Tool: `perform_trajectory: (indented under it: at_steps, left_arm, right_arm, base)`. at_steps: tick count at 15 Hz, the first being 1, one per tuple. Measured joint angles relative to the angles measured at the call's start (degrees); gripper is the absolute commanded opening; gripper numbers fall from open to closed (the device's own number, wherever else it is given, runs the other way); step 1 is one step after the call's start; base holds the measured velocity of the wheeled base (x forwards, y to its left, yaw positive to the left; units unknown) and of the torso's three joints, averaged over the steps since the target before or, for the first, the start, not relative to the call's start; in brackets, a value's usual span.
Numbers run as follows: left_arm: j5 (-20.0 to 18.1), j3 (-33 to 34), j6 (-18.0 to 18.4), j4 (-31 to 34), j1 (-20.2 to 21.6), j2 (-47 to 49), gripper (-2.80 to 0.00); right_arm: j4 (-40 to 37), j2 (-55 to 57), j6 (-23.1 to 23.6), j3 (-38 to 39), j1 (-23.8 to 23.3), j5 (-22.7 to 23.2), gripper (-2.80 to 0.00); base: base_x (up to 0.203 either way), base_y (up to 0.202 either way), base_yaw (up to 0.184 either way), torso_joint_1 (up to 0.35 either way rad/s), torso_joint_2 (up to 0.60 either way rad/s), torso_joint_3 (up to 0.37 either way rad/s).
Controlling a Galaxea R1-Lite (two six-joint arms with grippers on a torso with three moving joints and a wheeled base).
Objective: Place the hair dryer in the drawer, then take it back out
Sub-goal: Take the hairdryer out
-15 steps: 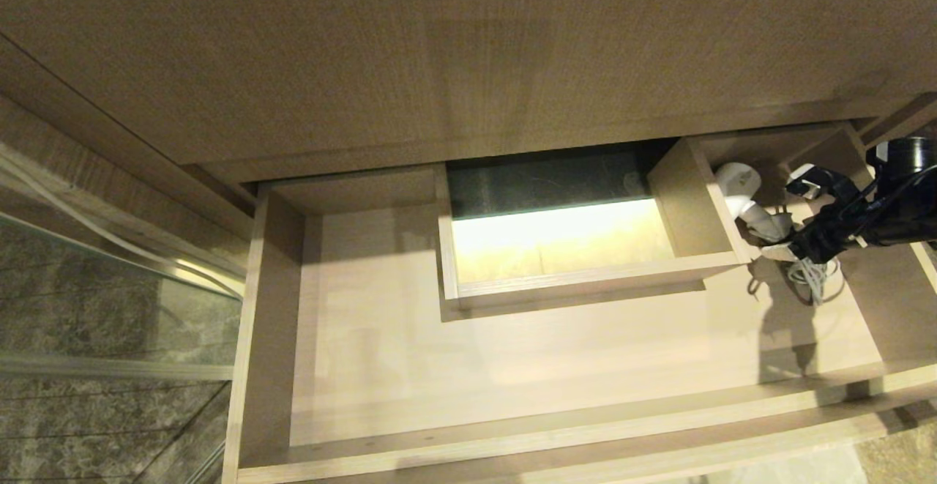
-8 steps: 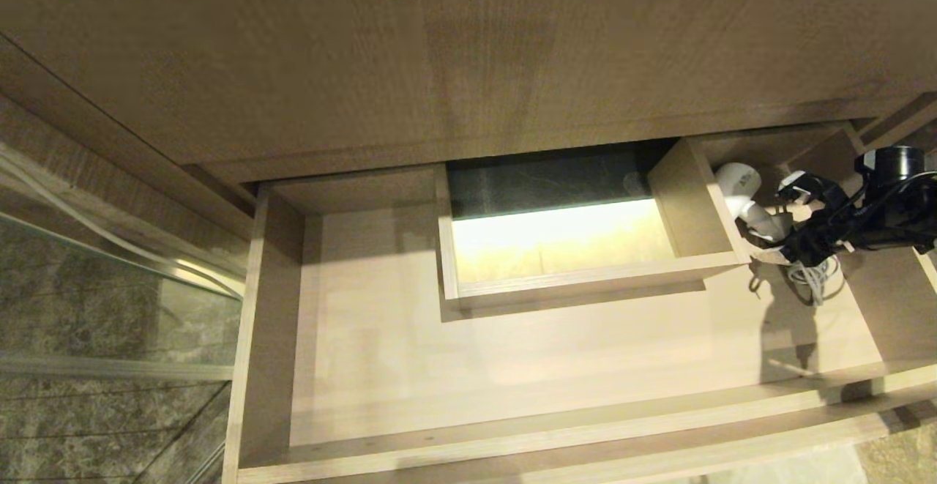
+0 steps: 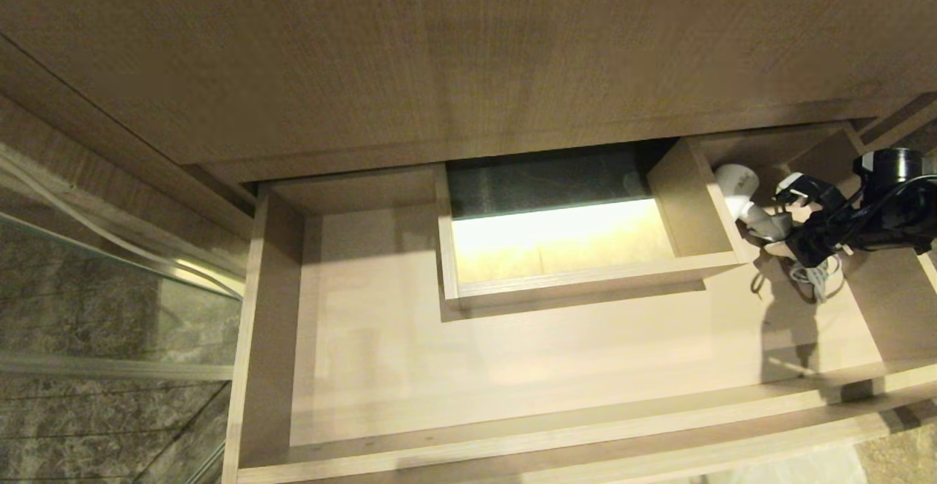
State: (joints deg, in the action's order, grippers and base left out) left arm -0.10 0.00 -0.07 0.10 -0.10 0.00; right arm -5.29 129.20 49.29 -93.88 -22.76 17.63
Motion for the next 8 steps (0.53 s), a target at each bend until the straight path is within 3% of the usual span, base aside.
perform_trajectory:
  at_steps: [8]
  left_arm:
    - [0.0, 0.0, 0.0, 0.0, -0.01, 0.0, -2.8]
  right_arm:
    - [-1.76, -4.0, 0.02, 1.13, -0.13, -0.02, -2.8]
  base:
    - [0.0, 0.0, 0.0, 0.0, 0.0, 0.0]
